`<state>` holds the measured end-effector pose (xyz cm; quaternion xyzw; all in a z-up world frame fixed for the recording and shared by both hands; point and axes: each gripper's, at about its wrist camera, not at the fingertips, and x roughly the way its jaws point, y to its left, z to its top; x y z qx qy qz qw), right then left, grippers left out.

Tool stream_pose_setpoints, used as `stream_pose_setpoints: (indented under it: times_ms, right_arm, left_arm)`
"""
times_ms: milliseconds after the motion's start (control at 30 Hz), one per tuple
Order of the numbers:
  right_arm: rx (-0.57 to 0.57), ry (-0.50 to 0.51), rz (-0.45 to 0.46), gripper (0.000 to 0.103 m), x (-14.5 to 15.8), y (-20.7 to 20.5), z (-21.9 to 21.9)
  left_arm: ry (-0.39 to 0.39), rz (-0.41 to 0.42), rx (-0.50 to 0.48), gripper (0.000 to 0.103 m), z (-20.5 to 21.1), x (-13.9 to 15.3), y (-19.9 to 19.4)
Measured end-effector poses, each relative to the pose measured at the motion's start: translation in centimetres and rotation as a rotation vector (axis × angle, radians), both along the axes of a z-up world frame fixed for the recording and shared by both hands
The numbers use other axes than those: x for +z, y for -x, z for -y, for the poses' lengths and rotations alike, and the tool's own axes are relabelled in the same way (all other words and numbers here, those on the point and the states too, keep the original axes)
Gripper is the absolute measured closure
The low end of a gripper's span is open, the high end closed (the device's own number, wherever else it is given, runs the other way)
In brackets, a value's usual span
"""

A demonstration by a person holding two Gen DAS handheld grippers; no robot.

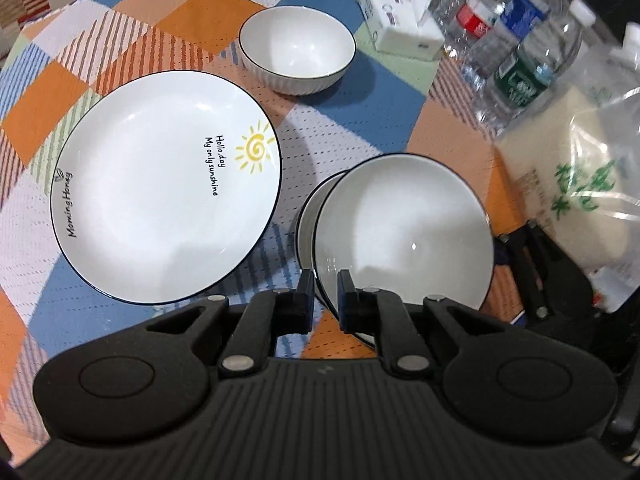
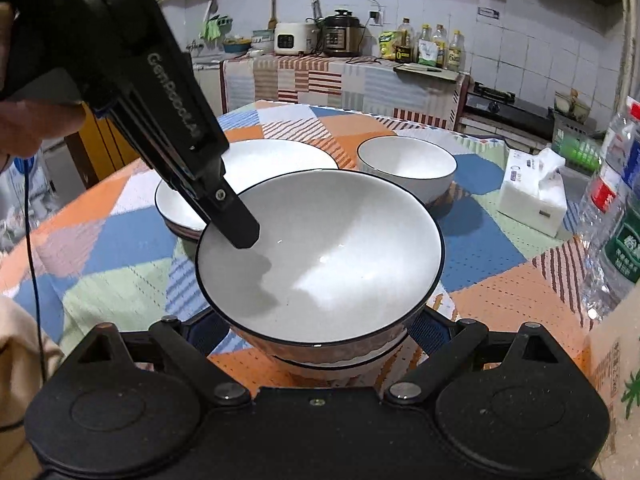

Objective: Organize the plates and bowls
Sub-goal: 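Lift the bowl with both grippers and lower it into the first bowl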

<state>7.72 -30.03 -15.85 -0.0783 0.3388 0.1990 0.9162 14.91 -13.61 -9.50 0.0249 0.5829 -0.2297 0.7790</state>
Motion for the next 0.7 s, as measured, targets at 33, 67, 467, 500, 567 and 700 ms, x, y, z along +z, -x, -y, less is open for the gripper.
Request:
stream_pose_setpoints:
  times_ms: [33,67,467,500,567,700]
  right_arm:
    - [0.003,0.013,0.005,0.006,0.0,0.0,-0.2]
    - [0.006,0.022,0.006,0.006,0.0,0.0,-0.3]
    - [0.003,0.110,-0.020,0.005,0.1,-0.3,-1.4]
    - [0.004,0.125,-0.019,0.005,0.1,-0.3,-1.6]
    - [0.001,0.133,-0.024,0.005,0.1,-0.3,-1.7]
    - [0.002,0.143,-0.029,0.003,0.1,-0.5,-1.8]
  left_arm:
    - [-0.013,-0.002,-0.003,0.093,0.2,-0.1,-0.1]
    - [-0.022,-0.003,-0.003,0.093,0.3,-0.2,-0.1]
    - [-0.101,0.022,-0.019,0.093,1.4,-1.0,-0.2]
    - [-0.106,0.026,-0.020,0.093,1.4,-1.0,-0.2]
    - [-0.113,0.032,-0.020,0.093,1.4,-1.2,-0.3]
    - [-0.125,0.040,-0.021,0.092,1.7,-1.5,-0.3]
